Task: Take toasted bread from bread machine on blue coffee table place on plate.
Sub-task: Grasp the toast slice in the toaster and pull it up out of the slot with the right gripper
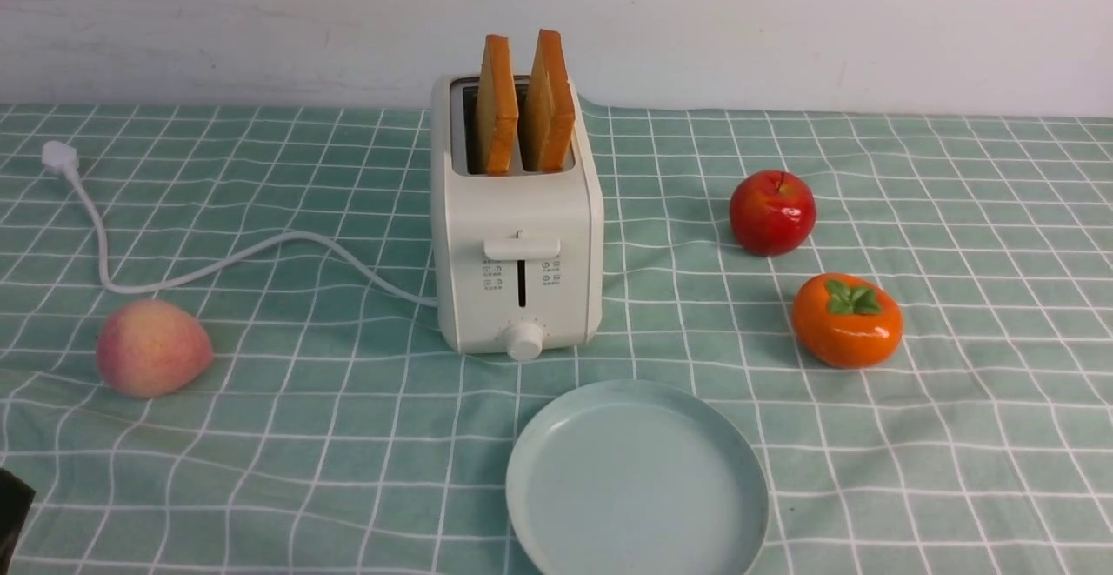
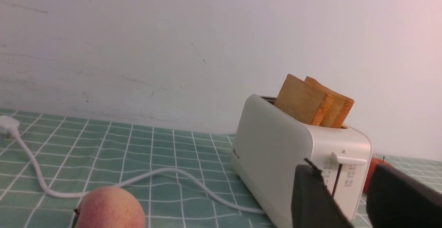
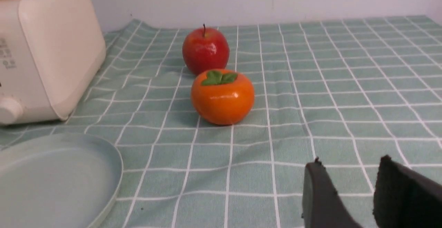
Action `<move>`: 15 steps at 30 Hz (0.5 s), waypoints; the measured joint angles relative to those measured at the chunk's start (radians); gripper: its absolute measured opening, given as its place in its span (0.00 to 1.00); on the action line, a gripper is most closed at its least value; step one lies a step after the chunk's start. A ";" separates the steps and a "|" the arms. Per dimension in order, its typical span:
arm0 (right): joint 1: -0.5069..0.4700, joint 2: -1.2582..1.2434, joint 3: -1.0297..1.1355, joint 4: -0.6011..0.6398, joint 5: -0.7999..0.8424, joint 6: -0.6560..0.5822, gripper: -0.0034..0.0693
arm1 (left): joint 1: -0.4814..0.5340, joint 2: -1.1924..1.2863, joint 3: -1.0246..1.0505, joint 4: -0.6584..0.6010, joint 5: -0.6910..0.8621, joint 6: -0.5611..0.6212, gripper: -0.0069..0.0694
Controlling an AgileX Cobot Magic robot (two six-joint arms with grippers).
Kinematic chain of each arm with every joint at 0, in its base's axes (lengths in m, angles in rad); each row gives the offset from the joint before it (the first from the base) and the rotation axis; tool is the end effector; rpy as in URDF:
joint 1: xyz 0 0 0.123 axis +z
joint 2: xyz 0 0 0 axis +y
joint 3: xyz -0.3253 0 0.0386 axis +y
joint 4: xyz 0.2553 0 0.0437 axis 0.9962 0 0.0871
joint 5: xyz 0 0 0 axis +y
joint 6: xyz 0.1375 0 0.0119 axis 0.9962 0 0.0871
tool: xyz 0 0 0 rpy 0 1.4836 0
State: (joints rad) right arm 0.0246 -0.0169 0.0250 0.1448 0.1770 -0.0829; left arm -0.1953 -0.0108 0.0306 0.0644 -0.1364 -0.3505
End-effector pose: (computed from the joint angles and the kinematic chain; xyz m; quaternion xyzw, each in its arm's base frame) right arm 0.0670 0.0052 0.1844 0.0044 0.7402 0.0377 0.6713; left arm 0.0641 -0.0139 0.2245 -0.0255 0.6311 -0.1877 0.7522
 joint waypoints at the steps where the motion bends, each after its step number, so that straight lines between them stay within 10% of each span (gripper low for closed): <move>1: 0.000 0.000 0.000 0.000 -0.001 0.000 0.38 | 0.000 0.000 0.000 0.000 0.000 0.000 0.40; 15: 0.000 0.000 0.000 -0.119 -0.020 0.009 0.38 | 0.000 0.000 0.000 -0.036 -0.275 -0.067 0.40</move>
State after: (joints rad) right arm 0.0246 -0.0169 0.0250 0.0253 0.1569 -0.0738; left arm -0.1953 -0.0108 0.0306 0.0287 -0.4113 -0.4171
